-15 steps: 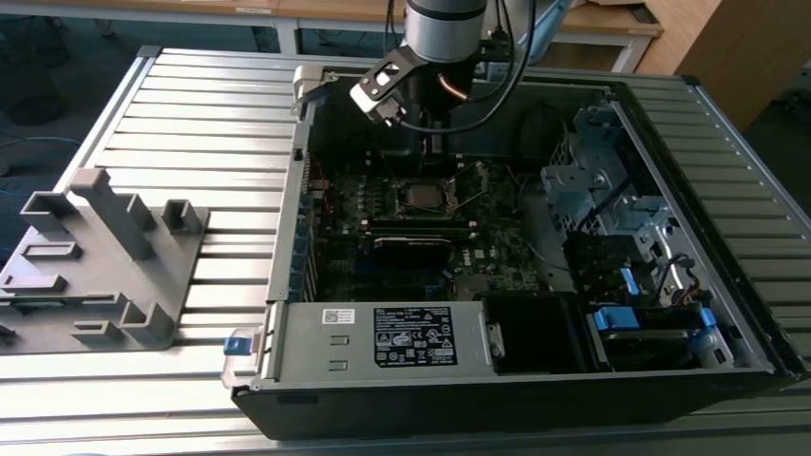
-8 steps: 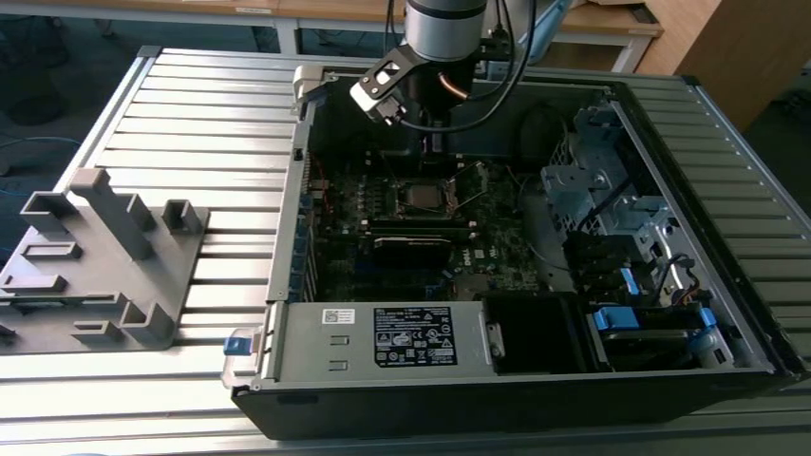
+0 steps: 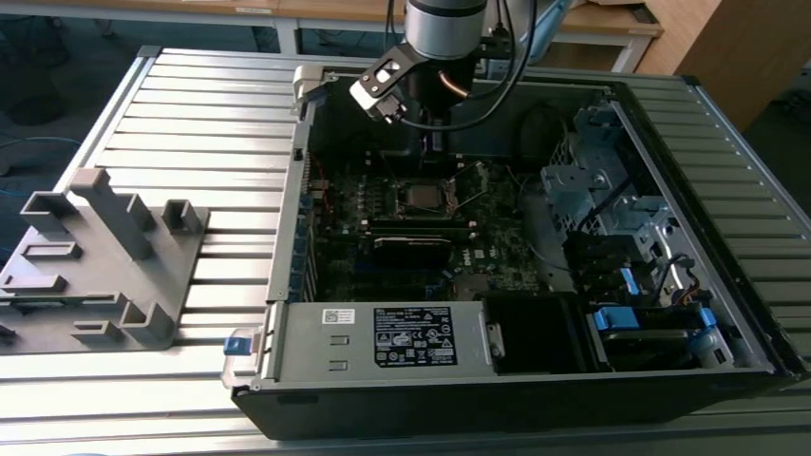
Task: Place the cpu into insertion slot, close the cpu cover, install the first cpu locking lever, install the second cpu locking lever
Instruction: 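Close the cpu cover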
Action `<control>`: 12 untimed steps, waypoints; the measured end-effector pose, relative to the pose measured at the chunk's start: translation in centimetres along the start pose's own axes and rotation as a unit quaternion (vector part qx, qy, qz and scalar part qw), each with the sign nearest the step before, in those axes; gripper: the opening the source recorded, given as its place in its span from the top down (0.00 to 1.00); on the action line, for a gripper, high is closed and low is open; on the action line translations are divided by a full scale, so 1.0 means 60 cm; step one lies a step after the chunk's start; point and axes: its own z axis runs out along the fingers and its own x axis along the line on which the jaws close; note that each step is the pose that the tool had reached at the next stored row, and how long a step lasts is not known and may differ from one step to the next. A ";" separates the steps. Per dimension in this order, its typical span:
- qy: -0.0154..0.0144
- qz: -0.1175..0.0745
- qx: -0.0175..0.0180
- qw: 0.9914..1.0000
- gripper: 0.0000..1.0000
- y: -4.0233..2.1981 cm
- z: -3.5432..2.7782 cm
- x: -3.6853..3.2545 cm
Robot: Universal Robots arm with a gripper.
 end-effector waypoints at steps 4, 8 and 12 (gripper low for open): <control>0.000 0.000 0.000 1.000 0.89 0.000 -0.004 0.000; 0.000 0.000 0.000 1.000 0.89 0.000 -0.005 0.000; 0.000 0.000 0.000 1.000 0.89 0.001 -0.005 0.000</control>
